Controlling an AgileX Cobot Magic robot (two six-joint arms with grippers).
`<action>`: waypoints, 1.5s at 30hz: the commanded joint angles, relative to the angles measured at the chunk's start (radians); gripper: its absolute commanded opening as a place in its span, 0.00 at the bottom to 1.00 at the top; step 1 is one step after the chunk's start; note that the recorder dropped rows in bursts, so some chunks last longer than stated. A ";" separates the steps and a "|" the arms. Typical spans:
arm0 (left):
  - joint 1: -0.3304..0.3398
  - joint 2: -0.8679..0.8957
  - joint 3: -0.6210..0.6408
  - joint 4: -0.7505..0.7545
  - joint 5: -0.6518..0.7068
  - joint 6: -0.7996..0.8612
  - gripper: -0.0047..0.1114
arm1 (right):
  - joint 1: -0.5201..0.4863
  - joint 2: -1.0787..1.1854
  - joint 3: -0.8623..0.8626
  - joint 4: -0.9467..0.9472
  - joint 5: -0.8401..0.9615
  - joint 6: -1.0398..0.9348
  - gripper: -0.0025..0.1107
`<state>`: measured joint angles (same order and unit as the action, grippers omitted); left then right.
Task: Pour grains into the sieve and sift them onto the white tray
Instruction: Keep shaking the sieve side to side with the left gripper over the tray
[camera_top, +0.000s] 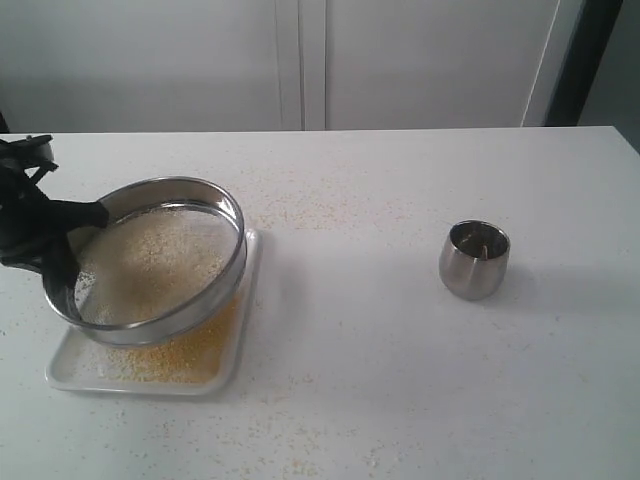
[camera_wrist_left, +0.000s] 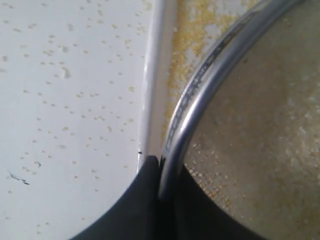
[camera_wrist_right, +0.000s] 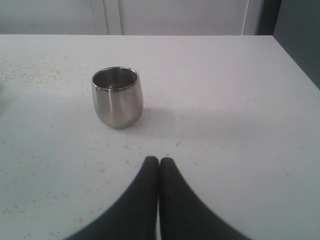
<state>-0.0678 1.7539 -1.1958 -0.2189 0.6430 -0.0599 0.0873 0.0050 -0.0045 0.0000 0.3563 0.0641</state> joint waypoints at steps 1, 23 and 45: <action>-0.018 -0.030 -0.002 0.032 -0.034 0.082 0.04 | -0.008 -0.005 0.005 0.000 -0.014 0.003 0.02; -0.021 -0.030 -0.002 0.111 -0.002 -0.280 0.04 | -0.008 -0.005 0.005 0.000 -0.014 0.003 0.02; -0.037 -0.020 0.008 0.072 0.041 -0.196 0.04 | -0.008 -0.005 0.005 0.000 -0.014 0.003 0.02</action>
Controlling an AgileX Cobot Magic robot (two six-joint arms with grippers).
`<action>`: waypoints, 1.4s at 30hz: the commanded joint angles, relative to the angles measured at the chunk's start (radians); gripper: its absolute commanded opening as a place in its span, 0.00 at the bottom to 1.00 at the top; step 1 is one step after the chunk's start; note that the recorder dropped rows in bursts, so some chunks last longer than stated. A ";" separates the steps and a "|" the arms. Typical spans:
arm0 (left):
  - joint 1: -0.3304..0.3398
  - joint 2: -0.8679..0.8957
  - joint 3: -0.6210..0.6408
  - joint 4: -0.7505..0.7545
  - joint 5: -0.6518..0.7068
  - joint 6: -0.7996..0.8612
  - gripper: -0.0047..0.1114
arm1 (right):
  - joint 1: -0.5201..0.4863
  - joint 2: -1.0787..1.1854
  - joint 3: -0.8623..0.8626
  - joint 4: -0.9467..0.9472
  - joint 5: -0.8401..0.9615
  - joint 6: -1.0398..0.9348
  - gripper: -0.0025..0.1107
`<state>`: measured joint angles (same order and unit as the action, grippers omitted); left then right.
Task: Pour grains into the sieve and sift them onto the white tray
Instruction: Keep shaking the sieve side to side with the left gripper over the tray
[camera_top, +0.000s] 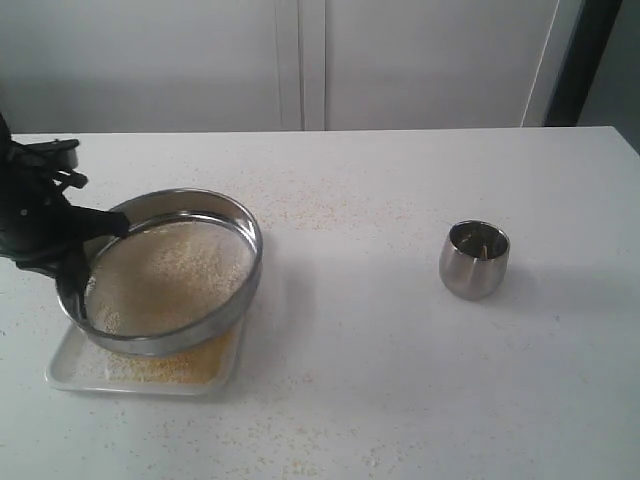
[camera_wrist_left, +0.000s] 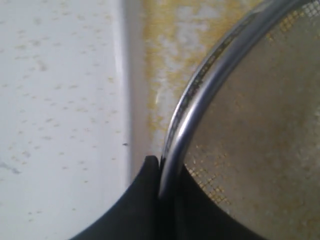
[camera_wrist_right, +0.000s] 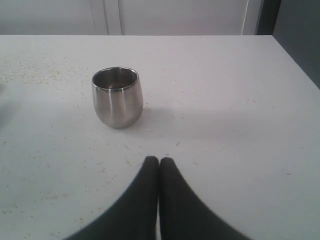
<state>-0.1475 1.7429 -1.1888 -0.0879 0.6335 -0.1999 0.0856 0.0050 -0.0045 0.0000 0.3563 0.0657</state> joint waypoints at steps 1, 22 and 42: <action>0.034 -0.015 0.001 -0.102 0.071 0.018 0.04 | -0.007 -0.005 0.005 0.000 -0.014 0.002 0.02; 0.043 -0.019 0.017 -0.136 0.006 0.265 0.04 | -0.007 -0.005 0.005 0.000 -0.014 0.002 0.02; 0.094 0.002 0.042 -0.175 -0.041 0.087 0.04 | -0.007 -0.005 0.005 0.000 -0.014 0.002 0.02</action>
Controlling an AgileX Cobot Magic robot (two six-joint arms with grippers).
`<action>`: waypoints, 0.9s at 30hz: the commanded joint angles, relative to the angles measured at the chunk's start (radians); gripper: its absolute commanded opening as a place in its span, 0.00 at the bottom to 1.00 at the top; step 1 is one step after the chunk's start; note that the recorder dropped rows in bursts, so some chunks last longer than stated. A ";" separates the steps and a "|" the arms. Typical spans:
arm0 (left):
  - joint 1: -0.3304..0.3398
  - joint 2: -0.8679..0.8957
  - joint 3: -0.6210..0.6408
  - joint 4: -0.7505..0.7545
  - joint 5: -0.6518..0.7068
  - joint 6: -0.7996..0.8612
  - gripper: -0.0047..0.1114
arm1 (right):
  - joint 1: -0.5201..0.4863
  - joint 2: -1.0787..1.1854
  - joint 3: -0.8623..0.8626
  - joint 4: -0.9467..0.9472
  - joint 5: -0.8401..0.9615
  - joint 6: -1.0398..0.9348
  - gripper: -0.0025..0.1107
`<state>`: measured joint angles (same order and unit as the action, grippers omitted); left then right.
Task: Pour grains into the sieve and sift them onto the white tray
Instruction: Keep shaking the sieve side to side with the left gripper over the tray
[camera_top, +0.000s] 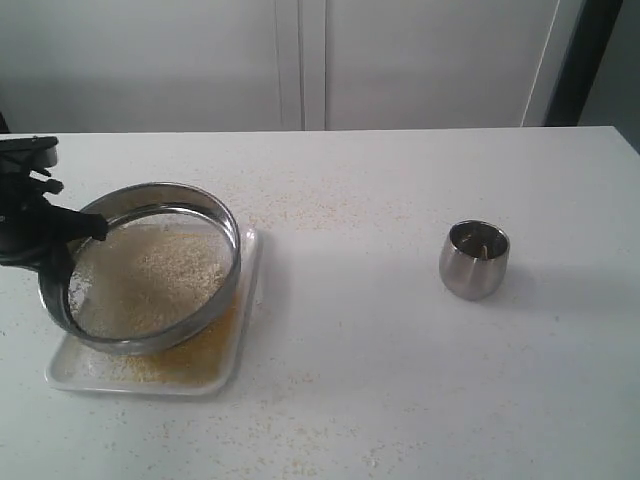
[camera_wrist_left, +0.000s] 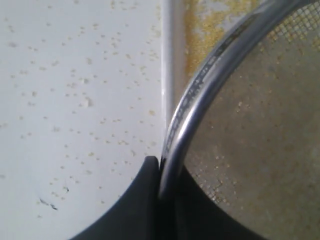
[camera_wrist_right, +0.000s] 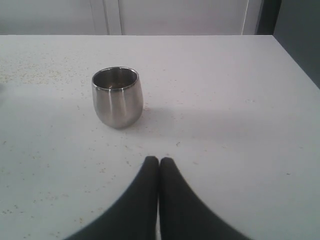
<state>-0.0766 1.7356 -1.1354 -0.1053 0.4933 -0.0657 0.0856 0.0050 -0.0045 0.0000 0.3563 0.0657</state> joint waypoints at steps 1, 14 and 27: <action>-0.005 0.001 -0.012 -0.206 0.125 0.078 0.04 | -0.007 -0.005 0.005 0.000 -0.014 0.002 0.02; -0.057 0.014 -0.045 -0.195 0.064 0.138 0.04 | -0.007 -0.005 0.005 0.000 -0.014 0.002 0.02; -0.041 0.024 -0.109 -0.246 0.235 0.118 0.04 | -0.007 -0.005 0.005 0.000 -0.014 0.002 0.02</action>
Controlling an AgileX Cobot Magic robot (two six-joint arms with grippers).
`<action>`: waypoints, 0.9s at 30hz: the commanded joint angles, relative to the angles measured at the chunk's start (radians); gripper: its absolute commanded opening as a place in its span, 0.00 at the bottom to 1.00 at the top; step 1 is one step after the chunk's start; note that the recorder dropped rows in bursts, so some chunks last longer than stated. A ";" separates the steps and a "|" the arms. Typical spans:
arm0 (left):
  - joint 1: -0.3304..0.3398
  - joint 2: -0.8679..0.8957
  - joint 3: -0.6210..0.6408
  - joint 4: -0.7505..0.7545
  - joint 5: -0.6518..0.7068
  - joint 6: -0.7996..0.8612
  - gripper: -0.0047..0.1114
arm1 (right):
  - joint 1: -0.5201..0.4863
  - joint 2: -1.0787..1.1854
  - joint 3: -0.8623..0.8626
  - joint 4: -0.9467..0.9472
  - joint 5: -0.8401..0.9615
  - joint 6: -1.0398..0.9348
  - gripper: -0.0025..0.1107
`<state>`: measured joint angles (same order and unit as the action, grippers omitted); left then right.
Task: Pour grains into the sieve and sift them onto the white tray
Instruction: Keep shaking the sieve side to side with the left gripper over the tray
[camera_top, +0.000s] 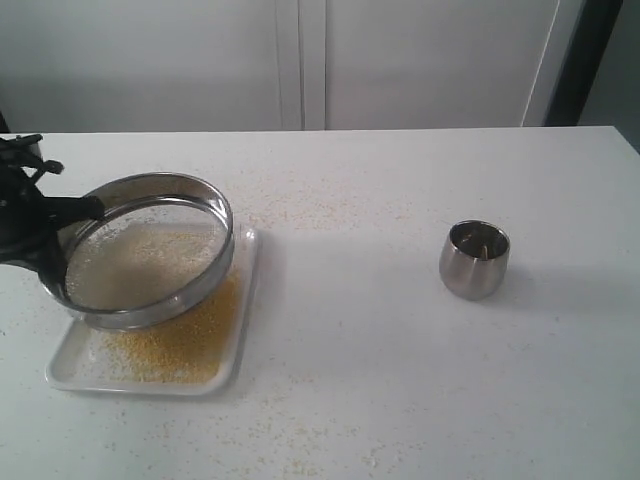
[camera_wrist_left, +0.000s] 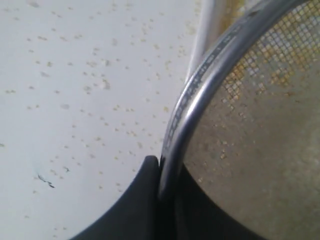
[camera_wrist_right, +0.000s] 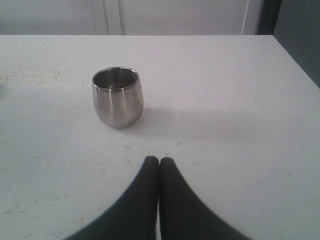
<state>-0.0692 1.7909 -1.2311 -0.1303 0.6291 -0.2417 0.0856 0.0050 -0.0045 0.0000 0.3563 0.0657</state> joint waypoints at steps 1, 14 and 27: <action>-0.061 -0.040 -0.014 -0.165 0.044 0.305 0.04 | -0.007 -0.005 0.005 0.000 -0.014 0.002 0.02; -0.020 -0.035 -0.057 0.207 0.076 -0.091 0.04 | -0.007 -0.005 0.005 0.000 -0.014 0.002 0.02; -0.019 0.004 -0.085 -0.001 0.181 -0.015 0.04 | -0.007 -0.005 0.005 0.000 -0.014 0.002 0.02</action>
<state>-0.1105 1.7922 -1.3039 -0.0858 0.7354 -0.2609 0.0856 0.0050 -0.0045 0.0000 0.3563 0.0677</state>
